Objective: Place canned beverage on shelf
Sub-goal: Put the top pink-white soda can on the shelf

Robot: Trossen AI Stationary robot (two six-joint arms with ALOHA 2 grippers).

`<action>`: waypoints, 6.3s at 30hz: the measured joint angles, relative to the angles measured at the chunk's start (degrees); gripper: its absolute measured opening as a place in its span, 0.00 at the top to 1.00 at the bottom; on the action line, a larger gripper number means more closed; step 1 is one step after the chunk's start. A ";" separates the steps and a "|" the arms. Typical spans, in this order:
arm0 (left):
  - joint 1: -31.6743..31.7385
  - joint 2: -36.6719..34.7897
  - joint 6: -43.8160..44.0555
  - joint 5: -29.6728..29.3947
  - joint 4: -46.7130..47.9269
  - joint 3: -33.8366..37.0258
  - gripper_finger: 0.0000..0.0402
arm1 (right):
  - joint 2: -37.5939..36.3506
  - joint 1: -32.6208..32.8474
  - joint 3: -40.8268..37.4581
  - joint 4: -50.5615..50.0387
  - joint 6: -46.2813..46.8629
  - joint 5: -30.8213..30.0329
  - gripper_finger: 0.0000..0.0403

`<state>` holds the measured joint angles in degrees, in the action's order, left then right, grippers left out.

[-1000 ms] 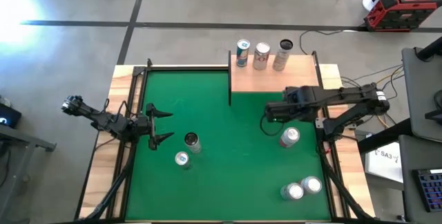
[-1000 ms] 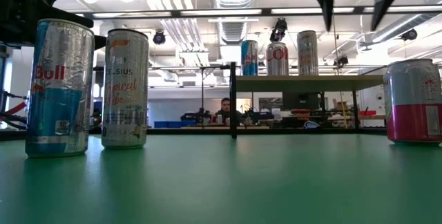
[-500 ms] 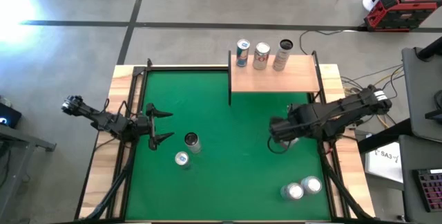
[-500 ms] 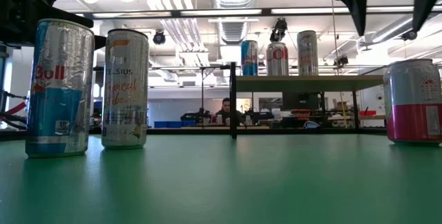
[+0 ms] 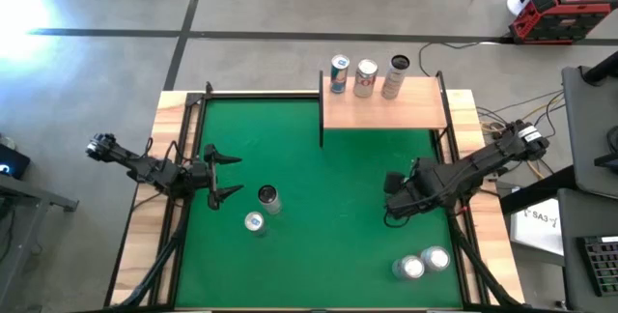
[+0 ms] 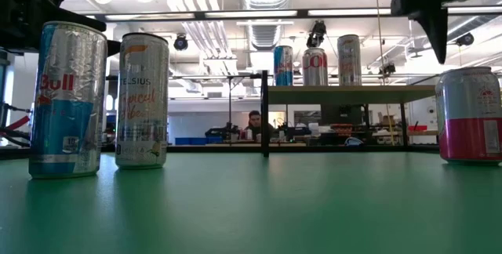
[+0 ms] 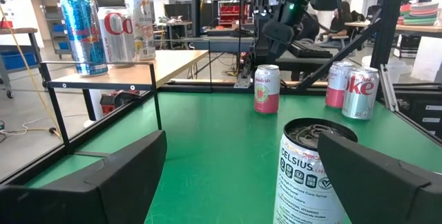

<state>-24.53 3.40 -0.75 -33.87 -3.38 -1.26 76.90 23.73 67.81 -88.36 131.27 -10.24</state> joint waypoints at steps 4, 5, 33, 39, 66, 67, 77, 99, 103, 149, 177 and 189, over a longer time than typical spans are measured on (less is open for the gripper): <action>0.00 0.00 0.00 0.00 0.00 0.00 0.10 | -0.37 0.01 -2.86 3.95 -0.92 -0.35 0.10; 0.00 -0.01 0.00 0.00 0.00 0.00 0.10 | -0.52 0.01 -3.56 4.73 -1.23 -0.49 0.10; 0.00 -0.01 0.00 0.00 0.00 0.00 0.10 | -1.88 -0.09 -12.28 14.37 2.26 -4.49 0.26; 0.00 0.00 0.00 0.00 0.00 0.00 0.10 | -1.88 -0.12 -12.36 15.33 -4.67 -6.24 0.28; 0.00 0.02 0.00 0.00 0.00 0.00 0.10 | -1.99 -0.14 -6.15 37.83 -84.04 -11.12 0.25; 0.00 0.00 0.00 0.00 0.00 0.00 0.10 | -1.99 -0.16 -6.17 38.19 -86.26 -9.57 0.25; 0.00 0.06 0.00 0.00 0.02 0.00 0.10 | -0.03 -2.91 -6.17 40.68 -101.13 4.39 0.25; 0.00 0.04 0.00 0.00 0.00 0.00 0.10 | 4.24 -3.66 -6.17 43.86 -126.94 8.24 0.24; 0.00 0.04 0.00 0.00 0.00 0.00 0.10 | 4.22 -3.64 -6.17 44.05 -130.83 9.23 0.24; 0.00 0.04 0.00 -0.01 -0.02 0.00 0.10 | 3.85 -4.55 -5.58 44.15 -106.98 -0.36 0.08; 0.00 0.04 0.00 0.00 0.00 0.00 0.10 | 3.85 -2.24 -5.21 42.63 -89.92 1.07 0.08; 0.00 0.04 0.00 0.00 0.00 0.00 0.10 | 3.85 -2.21 -5.23 42.34 -70.74 4.85 0.08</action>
<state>-24.53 3.44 -0.75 -33.87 -3.38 -1.26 80.75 21.52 62.59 -46.02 60.53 -5.39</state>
